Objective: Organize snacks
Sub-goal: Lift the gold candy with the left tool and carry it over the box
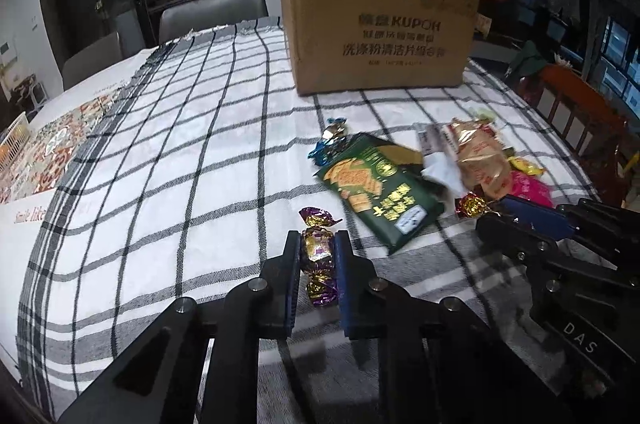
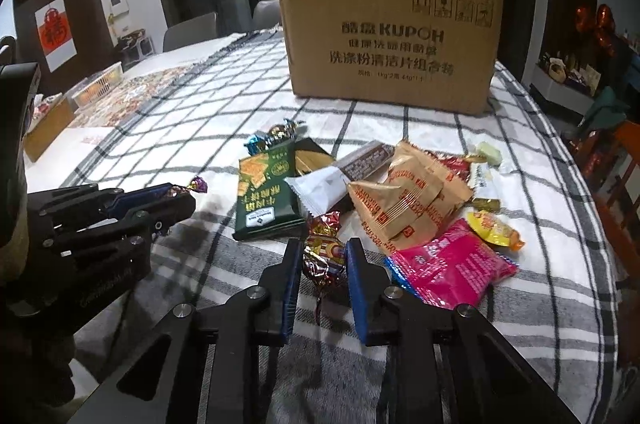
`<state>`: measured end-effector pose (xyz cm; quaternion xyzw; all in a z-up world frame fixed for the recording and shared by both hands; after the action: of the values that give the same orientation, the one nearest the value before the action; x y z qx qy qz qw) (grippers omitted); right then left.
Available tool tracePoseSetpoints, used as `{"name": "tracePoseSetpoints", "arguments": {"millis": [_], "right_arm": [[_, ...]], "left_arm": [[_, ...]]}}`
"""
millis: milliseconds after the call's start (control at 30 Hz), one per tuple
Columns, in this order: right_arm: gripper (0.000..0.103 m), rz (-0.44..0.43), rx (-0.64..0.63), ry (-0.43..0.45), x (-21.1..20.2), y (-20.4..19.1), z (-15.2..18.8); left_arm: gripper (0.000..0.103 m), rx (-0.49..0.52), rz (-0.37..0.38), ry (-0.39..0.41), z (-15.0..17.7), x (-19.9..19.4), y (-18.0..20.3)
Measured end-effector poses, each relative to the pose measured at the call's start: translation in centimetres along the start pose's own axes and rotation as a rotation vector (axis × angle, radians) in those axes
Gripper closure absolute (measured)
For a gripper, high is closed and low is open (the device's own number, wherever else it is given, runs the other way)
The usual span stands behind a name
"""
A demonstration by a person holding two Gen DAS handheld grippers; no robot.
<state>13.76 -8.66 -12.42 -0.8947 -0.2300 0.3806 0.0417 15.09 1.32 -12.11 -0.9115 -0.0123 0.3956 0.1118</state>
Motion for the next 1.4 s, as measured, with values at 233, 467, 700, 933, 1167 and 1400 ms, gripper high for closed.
{"name": "tracePoseSetpoints", "arguments": {"millis": [233,467,700,933,1167,1400], "right_arm": [[0.079,-0.002,-0.047,0.101,-3.7,-1.2,-1.4],[0.079,-0.026,-0.047,0.163,-6.4,-1.0,-3.5],[0.079,-0.076,0.016,0.203,-8.4,0.2,-7.5],[0.079,-0.065,-0.017,0.299,-9.6,0.9,-12.7],[0.079,-0.052,-0.014,0.352,-9.7,2.8,-18.5],[0.079,-0.041,0.005,0.341,-8.0,5.2,-22.9]], "left_arm": [[0.086,-0.002,0.009,0.067,-1.6,-3.6,0.3],[0.086,-0.004,0.031,0.133,-4.5,-6.9,0.8],[0.086,-0.012,0.051,0.206,-8.8,-9.3,0.7],[0.086,0.001,0.053,0.303,-14.3,-10.0,0.5],[0.086,0.015,0.065,0.353,-20.4,-9.1,0.5],[0.086,0.034,0.094,0.334,-24.7,-6.7,0.9]]}}
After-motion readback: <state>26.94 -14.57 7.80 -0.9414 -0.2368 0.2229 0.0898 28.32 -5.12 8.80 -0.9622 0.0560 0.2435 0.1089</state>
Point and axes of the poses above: each gripper's, at about its wrist camera, not at the fingertips, and x roughly the way its jaws point, y to its right, z to its underside, the point moved 5 cm from there along x, roughly the way its jaws point, and after that the axes turned 15 degrees about -z, right-handed, at the moved point
